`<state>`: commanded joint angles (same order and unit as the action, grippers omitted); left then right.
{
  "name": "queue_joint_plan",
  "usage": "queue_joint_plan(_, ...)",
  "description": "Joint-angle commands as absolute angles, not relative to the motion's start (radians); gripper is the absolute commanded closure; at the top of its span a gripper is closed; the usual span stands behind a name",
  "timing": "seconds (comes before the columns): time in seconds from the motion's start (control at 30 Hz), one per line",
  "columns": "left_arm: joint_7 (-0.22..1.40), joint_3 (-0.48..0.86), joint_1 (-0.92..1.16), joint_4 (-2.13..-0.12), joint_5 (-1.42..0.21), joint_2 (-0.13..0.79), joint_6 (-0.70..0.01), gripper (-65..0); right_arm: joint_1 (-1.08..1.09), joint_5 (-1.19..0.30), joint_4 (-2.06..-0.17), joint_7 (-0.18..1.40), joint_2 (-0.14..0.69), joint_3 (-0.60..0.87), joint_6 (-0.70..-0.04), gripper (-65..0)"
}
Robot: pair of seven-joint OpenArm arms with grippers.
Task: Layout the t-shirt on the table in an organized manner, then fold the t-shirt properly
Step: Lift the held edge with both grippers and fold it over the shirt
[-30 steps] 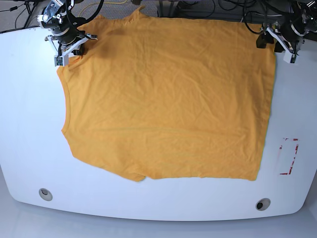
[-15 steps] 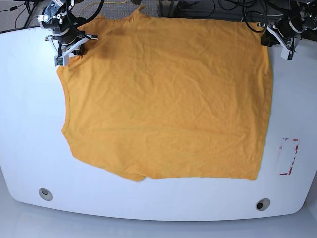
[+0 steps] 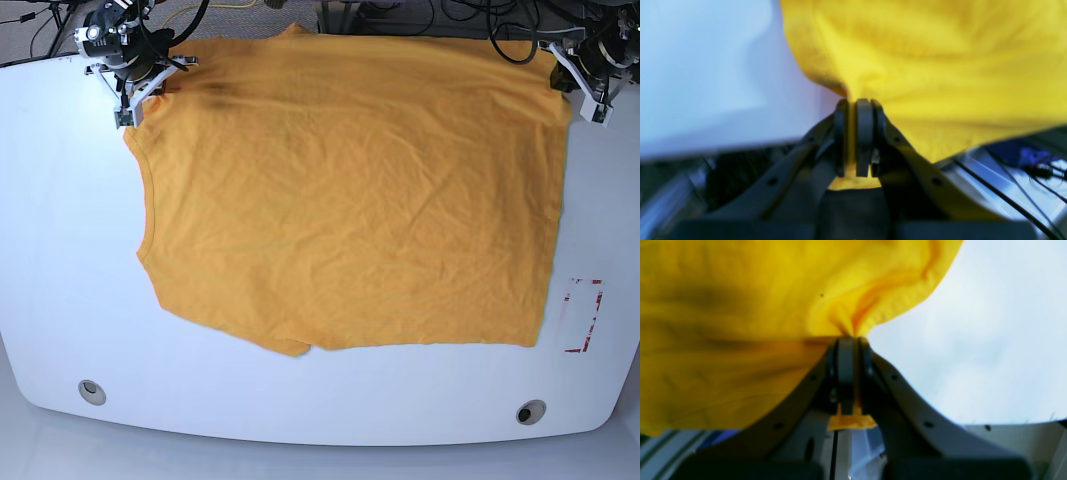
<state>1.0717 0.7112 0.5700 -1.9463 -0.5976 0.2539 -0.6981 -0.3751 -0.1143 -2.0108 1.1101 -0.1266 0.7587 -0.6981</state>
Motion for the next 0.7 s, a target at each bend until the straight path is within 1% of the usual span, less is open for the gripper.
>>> queue_joint_plan(0.1, 1.087, 0.702, 0.555, -1.969, -0.598, 0.254, -0.698, -1.7, -0.363, -0.114, -2.012, 1.121, -0.127, 0.759, -0.698, 0.0)
queue_joint_plan(0.33, 1.216, 0.713, 0.407, -1.968, -0.591, 0.254, -0.698, -1.7, -0.318, -0.114, -2.015, 1.125, -0.120, 0.757, -0.698, 0.0)
queue_joint_plan(0.5, 1.216, 0.707, 0.346, -1.965, -0.590, 0.254, -0.698, -1.8, -0.285, -0.114, -2.017, 1.125, -0.102, 0.759, -0.698, 0.0)
queue_joint_plan(0.7, 1.218, 0.705, 0.292, -1.963, -0.590, 0.254, -0.698, -1.9, -0.228, -0.114, -2.015, 1.125, -0.101, 0.759, -0.698, 0.0)
